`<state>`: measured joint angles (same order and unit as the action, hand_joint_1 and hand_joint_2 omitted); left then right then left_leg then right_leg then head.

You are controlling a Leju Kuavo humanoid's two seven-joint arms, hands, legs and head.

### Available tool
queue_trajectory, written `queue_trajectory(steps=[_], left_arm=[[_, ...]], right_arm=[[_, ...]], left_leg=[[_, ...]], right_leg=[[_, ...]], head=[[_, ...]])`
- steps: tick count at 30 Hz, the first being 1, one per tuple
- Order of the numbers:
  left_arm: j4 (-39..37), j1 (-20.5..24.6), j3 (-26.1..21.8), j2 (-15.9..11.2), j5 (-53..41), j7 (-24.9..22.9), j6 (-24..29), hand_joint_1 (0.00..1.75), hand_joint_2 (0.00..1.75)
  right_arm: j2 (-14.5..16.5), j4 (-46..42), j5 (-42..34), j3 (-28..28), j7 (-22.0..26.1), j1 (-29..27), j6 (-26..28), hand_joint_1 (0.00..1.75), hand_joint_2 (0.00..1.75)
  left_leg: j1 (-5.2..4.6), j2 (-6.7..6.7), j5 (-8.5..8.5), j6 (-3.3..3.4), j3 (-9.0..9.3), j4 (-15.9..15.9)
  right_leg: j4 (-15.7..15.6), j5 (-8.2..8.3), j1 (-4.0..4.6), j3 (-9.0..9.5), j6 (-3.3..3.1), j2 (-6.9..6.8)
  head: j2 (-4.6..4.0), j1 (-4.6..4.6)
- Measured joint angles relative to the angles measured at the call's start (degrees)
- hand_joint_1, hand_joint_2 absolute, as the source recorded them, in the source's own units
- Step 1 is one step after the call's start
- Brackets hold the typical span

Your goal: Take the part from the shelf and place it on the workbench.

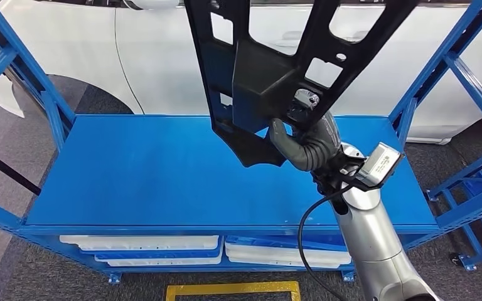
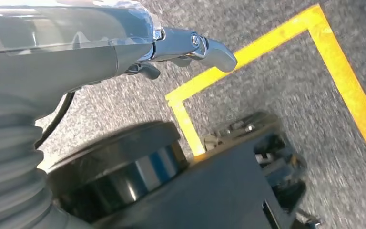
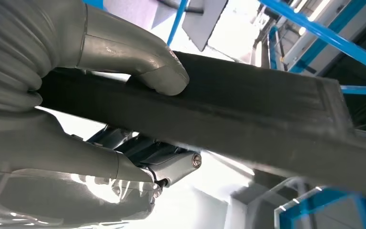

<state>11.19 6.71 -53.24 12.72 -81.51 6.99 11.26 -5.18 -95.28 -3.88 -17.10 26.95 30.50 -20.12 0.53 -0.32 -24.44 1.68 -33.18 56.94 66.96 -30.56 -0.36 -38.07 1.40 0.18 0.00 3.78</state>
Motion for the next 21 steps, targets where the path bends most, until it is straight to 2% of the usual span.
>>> queue_trajectory(steps=[1, 2, 3, 4, 5, 7, 8, 10, 12, 13, 14, 16, 17, 18, 19, 21], left_arm=[[0.0, 0.0, -0.1, 0.0, 0.3, 0.2, 0.3, 0.00, 1.75], [0.0, -0.2, -0.3, 0.0, 0.6, 0.4, 0.7, 0.00, 1.75], [0.0, -0.4, -0.4, 0.0, 0.7, 0.6, 1.0, 0.00, 1.75], [0.0, -0.6, -0.5, 0.0, 0.6, 0.6, 1.1, 0.00, 1.75], [0.0, -0.7, -0.5, 0.0, 0.5, 0.5, 1.3, 0.00, 1.75], [0.0, -0.8, -0.6, 0.0, 0.6, -0.4, 1.7, 0.00, 1.75], [0.0, -0.7, -0.7, 0.0, 0.9, -1.1, 1.9, 0.00, 1.75], [0.0, -0.6, -1.1, 0.0, 1.4, -2.2, 2.2, 0.00, 1.75], [0.0, -0.5, -1.4, 0.0, 1.7, -2.6, 2.3, 0.00, 1.75], [0.0, -0.4, -1.4, 0.0, 1.7, -2.7, 2.3, 0.00, 1.75], [0.0, -0.4, -1.5, 0.0, 1.7, -2.8, 2.2, 0.00, 1.75], [0.0, -0.2, -1.6, 0.0, 1.8, -2.7, 2.0, 0.00, 1.75], [0.0, -0.1, -1.6, 0.0, 1.7, -2.6, 1.9, 0.00, 1.75], [0.0, 0.0, -1.6, 0.0, 1.7, -2.6, 1.9, 0.00, 1.75], [0.0, 0.1, -1.6, 0.0, 1.6, -2.6, 1.8, 0.00, 1.75], [0.0, -0.1, -1.6, 0.0, 1.4, -2.6, 1.8, 0.00, 1.75]], right_arm=[[0.0, -0.2, -3.1, -0.1, -1.6, -1.7, -2.7, 1.75, 1.75], [0.0, -0.5, -6.6, -0.5, -2.6, -4.4, -6.2, 1.75, 1.75], [-0.1, -1.0, -9.5, -1.1, -2.6, -7.7, -9.5, 1.75, 1.75], [-0.1, -1.6, -10.9, -2.1, -1.6, -11.0, -11.6, 1.75, 1.75], [-0.3, -2.2, -11.2, -3.1, -0.2, -13.9, -12.5, 1.75, 1.75], [-0.7, -3.5, -11.5, -4.5, 0.7, -17.1, -11.6, 1.75, 1.75], [-1.0, -4.1, -12.4, -4.8, 0.2, -17.8, -11.0, 1.75, 1.75], [-1.7, -4.8, -14.7, -4.9, -1.2, -18.6, -10.5, 1.75, 1.75], [-2.2, -5.1, -16.4, -4.9, -2.2, -18.9, -10.6, 1.75, 1.75], [-2.4, -5.2, -16.8, -4.9, -2.5, -19.0, -10.7, 1.75, 1.75], [-2.5, -5.3, -17.1, -5.0, -2.6, -19.1, -10.7, 1.75, 1.75], [-2.6, -5.3, -17.3, -5.0, -2.8, -19.3, -10.8, 1.75, 1.75], [-2.7, -5.3, -17.4, -5.0, -2.9, -19.4, -10.8, 1.75, 1.75], [-2.8, -5.2, -17.5, -5.0, -3.1, -19.5, -10.7, 1.75, 1.75], [-2.9, -5.2, -17.5, -5.0, -3.3, -19.5, -10.7, 1.75, 1.75], [-2.9, -5.2, -17.7, -5.0, -3.5, -19.5, -10.4, 1.75, 1.75]], left_leg=[[0.02, -0.02, -0.02, 0.05, 0.01, 0.0], [0.06, -0.14, -0.08, 0.06, 0.06, 0.0], [0.11, -0.33, -0.17, 0.02, 0.13, 0.1], [0.16, -0.54, -0.30, -0.10, 0.19, 0.2], [0.18, -0.71, -0.50, -0.29, 0.23, 0.4], [0.01, -0.74, -0.99, -0.88, 0.15, 0.9], [-0.07, -0.68, -1.18, -1.19, 0.12, 1.1], [-0.15, -0.53, -1.30, -1.82, 0.24, 1.0], [-0.09, -0.37, -1.90, -2.39, 0.14, 1.5], [-0.06, -0.30, -2.99, -2.64, -0.45, 3.0], [0.02, -0.22, -4.72, -2.84, -1.64, 5.8], [0.07, -0.15, -8.56, -3.12, -4.96, 13.5], [0.09, -0.13, -9.60, -3.15, -6.22, 16.6], [0.08, -0.13, -9.53, -3.08, -6.54, 17.7], [0.07, -0.12, -8.35, -2.88, -5.74, 16.4], [-0.13, -0.12, -4.59, -2.09, -1.80, 8.6]], right_leg=[[3.7, -1.48, -0.15, -1.72, 0.22, 0.00], [6.1, -2.09, -0.30, -2.84, 0.39, -0.01], [6.5, -1.69, -0.46, -3.05, 0.50, -0.02], [4.5, -0.21, -0.65, -2.13, 0.55, -0.05], [0.8, 1.85, -0.80, -0.39, 0.56, -0.11], [-6.2, 4.52, -0.72, 2.85, 0.24, -0.14], [-7.9, 4.94, -0.55, 3.63, -0.06, -0.07], [-8.4, 4.90, -0.30, 3.77, -0.83, 0.15], [-8.7, 5.08, -0.50, 3.92, -1.61, 0.13], [-8.9, 5.20, -0.62, 3.99, -1.97, 0.07], [-9.1, 5.26, -0.64, 4.05, -2.27, -0.02], [-9.0, 5.25, -0.41, 4.00, -2.57, -0.17], [-9.0, 5.24, -0.28, 3.99, -2.64, -0.22], [-9.0, 5.22, -0.15, 4.00, -2.67, -0.22], [-8.9, 5.21, -0.02, 4.05, -2.69, -0.16], [-8.8, 5.18, 0.21, 4.20, -2.68, 0.03]], head=[[0.00, 0.01], [0.00, 0.00], [0.00, 0.00], [0.00, 0.00], [0.00, 0.00], [0.00, 0.01], [0.00, 0.01], [0.00, 0.01], [0.00, 0.01], [0.00, 0.01], [0.00, 0.01], [0.00, 0.01], [0.00, 0.01], [0.00, 0.01], [0.00, 0.01], [0.00, 0.01]])
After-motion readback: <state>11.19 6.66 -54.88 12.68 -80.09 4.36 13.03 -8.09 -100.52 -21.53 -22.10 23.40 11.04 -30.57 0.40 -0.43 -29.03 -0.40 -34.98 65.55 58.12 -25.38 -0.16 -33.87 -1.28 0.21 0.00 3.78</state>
